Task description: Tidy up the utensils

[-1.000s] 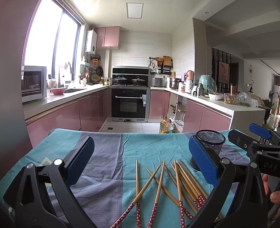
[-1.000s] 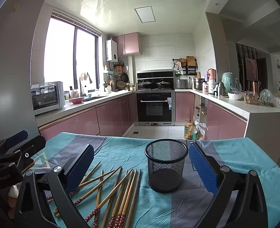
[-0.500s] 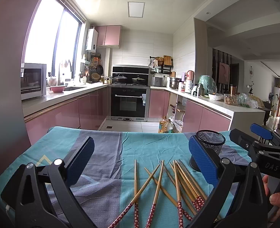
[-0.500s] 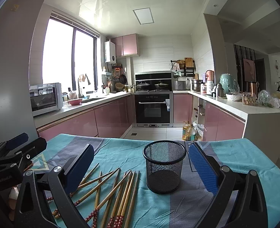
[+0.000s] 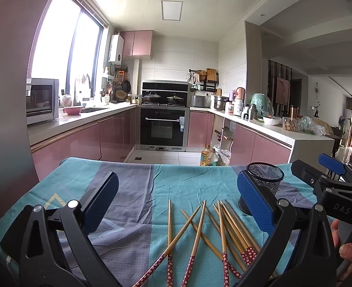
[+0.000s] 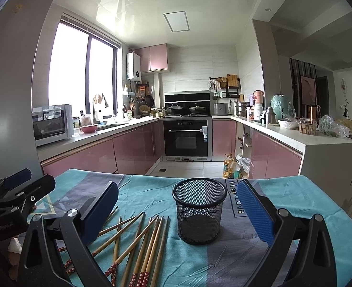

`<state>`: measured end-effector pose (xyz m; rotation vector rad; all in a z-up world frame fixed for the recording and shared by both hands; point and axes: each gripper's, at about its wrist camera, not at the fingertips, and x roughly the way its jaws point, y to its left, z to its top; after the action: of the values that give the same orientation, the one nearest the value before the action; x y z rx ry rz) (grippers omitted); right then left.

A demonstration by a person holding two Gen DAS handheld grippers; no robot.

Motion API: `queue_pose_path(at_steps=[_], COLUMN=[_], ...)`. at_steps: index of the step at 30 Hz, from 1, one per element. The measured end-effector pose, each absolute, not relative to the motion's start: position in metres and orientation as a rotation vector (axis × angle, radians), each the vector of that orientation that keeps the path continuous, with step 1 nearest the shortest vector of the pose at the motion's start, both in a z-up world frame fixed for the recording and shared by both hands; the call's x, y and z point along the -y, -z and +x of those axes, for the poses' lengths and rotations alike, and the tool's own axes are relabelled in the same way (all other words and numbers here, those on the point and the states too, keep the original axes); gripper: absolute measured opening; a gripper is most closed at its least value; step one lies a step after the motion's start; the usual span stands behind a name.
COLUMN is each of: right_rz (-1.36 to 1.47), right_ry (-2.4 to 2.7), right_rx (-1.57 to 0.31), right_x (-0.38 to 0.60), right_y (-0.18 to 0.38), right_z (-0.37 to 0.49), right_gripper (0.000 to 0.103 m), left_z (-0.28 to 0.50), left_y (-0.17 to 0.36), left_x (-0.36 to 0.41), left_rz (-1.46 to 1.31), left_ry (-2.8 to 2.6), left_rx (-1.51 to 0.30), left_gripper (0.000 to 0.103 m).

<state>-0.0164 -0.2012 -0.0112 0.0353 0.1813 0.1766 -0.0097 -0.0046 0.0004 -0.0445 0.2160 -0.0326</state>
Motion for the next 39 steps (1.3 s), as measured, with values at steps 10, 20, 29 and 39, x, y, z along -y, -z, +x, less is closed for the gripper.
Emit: queue_pose_path(at_steps=[10, 20, 29, 39], right_rz=[0.031, 0.028, 0.026, 0.021], right_ry=[-0.177, -0.173, -0.174, -0.174], right_rx=[-0.178, -0.171, -0.172, -0.174], right_x=[0.2015, 0.1986, 0.1991, 0.1984], right_y=[0.0097, 0.0067, 0.0058, 0.0051], right_z=[-0.0178, -0.0179, -0.0176, -0.0170], right_gripper=[0.097, 0.097, 0.097, 0.097], left_z=[-0.0098, -0.0096, -0.0110, -0.0113], left_y=[-0.0003, 0.0004, 0.0019, 0.0030], left_x=[0.0054, 0.0060, 0.0089, 0.0092], left_rz=[-0.043, -0.045, -0.046, -0.046], left_ry=[0.033, 0.035, 0.035, 0.038], left_rx=[-0.216, -0.218, -0.220, -0.226], left_gripper=[0.098, 0.098, 0.098, 0.098])
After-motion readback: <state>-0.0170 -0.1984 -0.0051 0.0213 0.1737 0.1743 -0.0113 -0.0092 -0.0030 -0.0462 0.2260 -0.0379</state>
